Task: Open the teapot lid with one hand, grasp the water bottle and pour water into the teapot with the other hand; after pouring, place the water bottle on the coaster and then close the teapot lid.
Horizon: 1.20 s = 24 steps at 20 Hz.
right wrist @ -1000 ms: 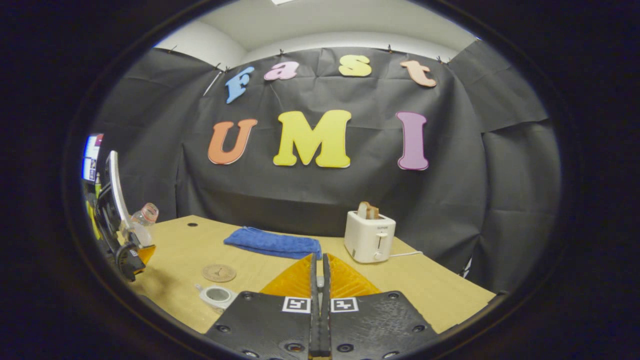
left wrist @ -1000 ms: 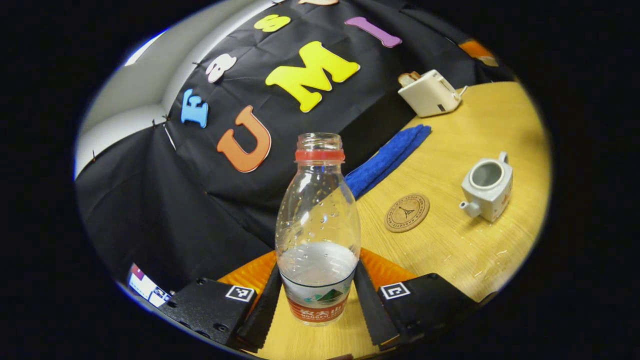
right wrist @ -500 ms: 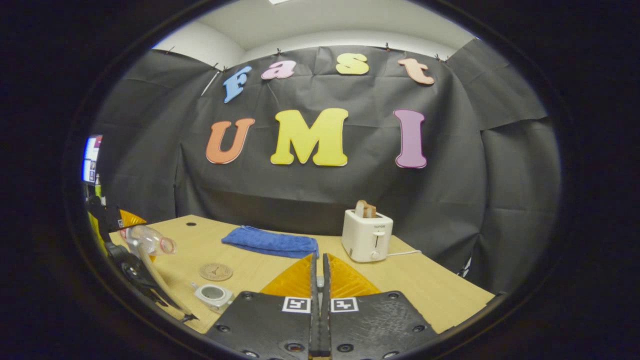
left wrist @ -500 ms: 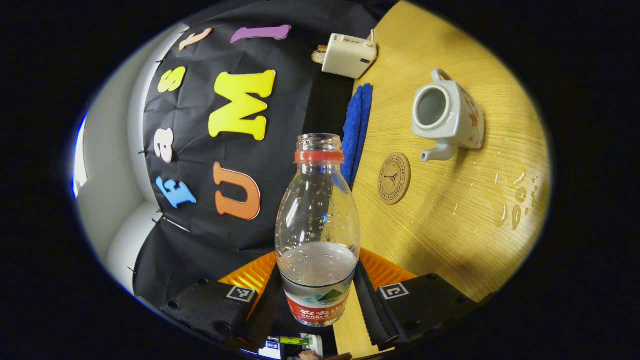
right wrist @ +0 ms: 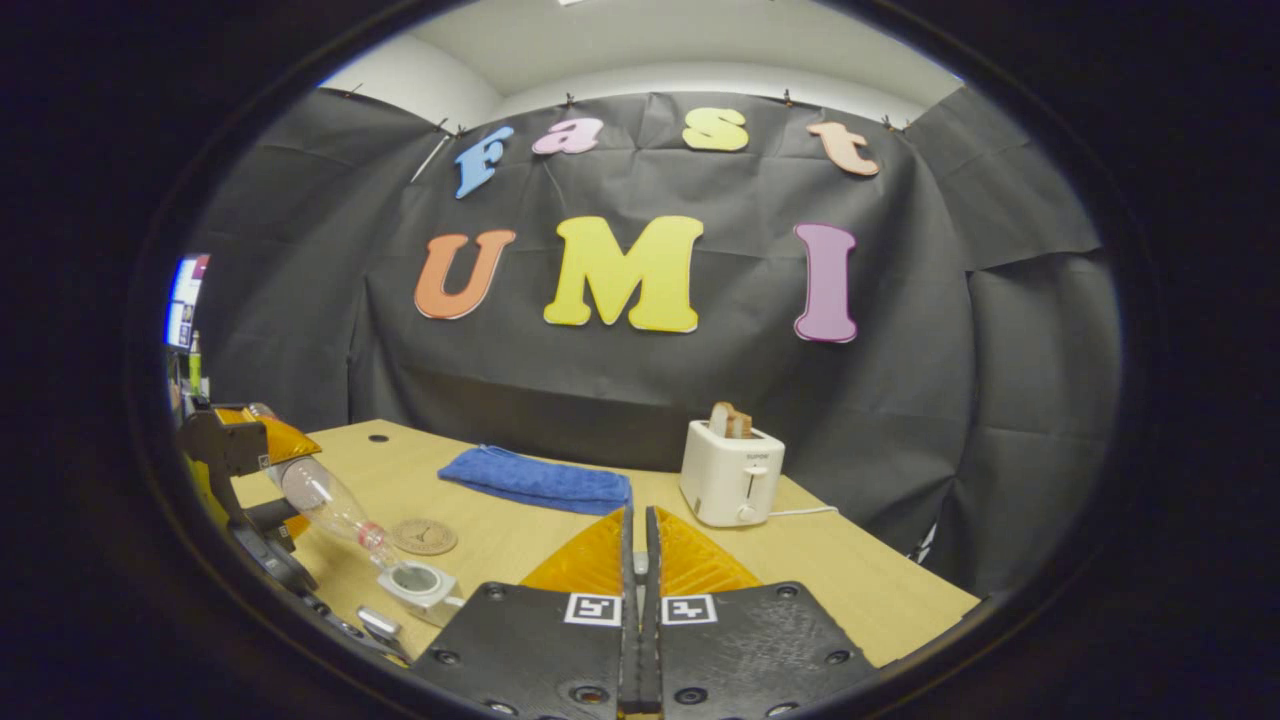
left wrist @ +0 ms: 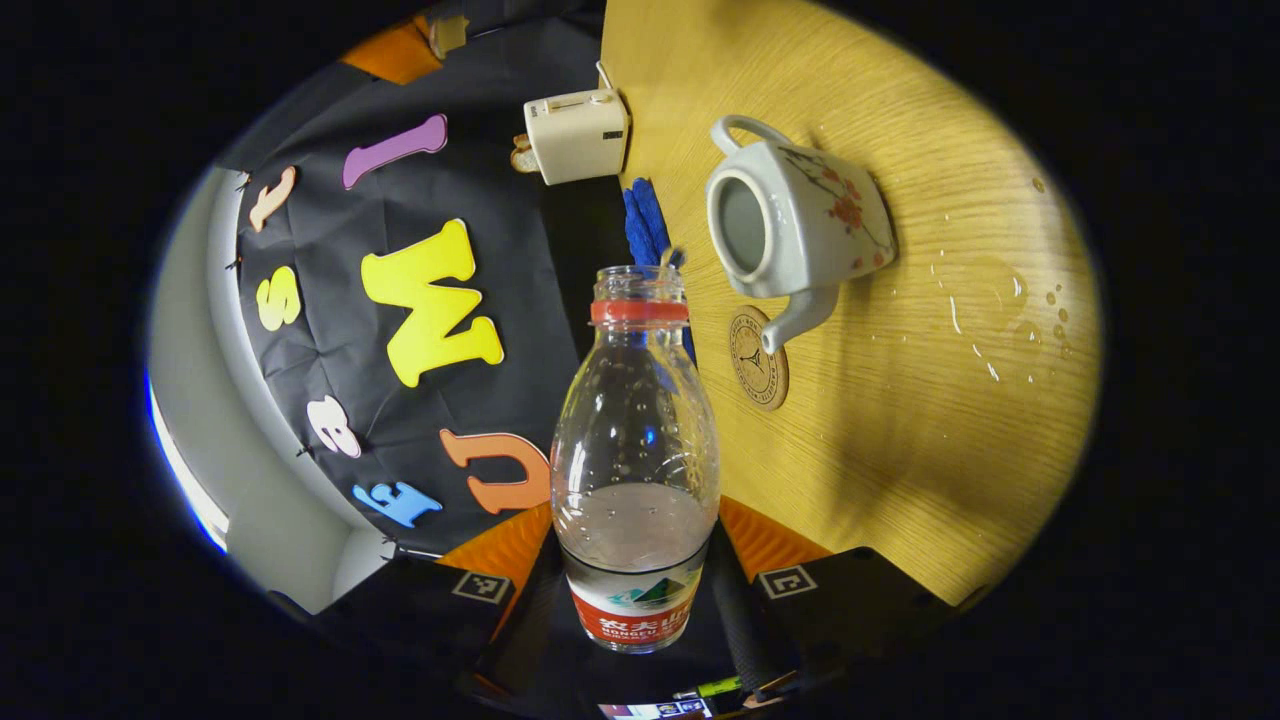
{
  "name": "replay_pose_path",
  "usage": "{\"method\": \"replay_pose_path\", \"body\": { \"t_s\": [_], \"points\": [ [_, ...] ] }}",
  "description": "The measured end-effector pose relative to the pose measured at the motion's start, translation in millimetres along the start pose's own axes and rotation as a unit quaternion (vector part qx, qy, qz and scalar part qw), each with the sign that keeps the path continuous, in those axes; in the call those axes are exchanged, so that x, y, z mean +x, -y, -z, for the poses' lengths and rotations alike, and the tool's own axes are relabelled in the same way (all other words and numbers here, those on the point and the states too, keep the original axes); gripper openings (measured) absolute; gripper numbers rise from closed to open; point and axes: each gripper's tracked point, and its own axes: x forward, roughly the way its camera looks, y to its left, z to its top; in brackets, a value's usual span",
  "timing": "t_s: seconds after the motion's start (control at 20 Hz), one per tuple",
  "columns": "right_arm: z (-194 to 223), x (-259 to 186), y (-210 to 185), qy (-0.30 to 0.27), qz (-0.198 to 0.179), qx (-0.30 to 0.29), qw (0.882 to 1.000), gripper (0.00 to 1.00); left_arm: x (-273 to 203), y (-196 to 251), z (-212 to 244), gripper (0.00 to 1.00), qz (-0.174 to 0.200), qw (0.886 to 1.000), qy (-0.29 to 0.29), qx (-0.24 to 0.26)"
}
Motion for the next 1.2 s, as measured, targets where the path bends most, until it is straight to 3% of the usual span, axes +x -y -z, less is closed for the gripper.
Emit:
{"method": "replay_pose_path", "body": {
  "t_s": [0.6,1.0,1.2],
  "points": [
    [0.4,-0.7,-1.2,0.000,-0.002,-0.002,1.000,0.00,0.1,-16.9,-4.0,0.75,-0.006,0.994,-0.011,0.111],
    [-0.5,-1.5,-5.1,0.001,-0.005,-0.008,1.000,0.00,-5.3,-39.1,-19.0,0.75,-0.026,0.978,-0.008,0.209],
    [-3.1,-2.9,-3.7,0.004,-0.005,-0.009,1.000,0.00,-4.8,-44.1,-25.6,0.75,-0.031,0.974,-0.004,0.227]
  ]
}}
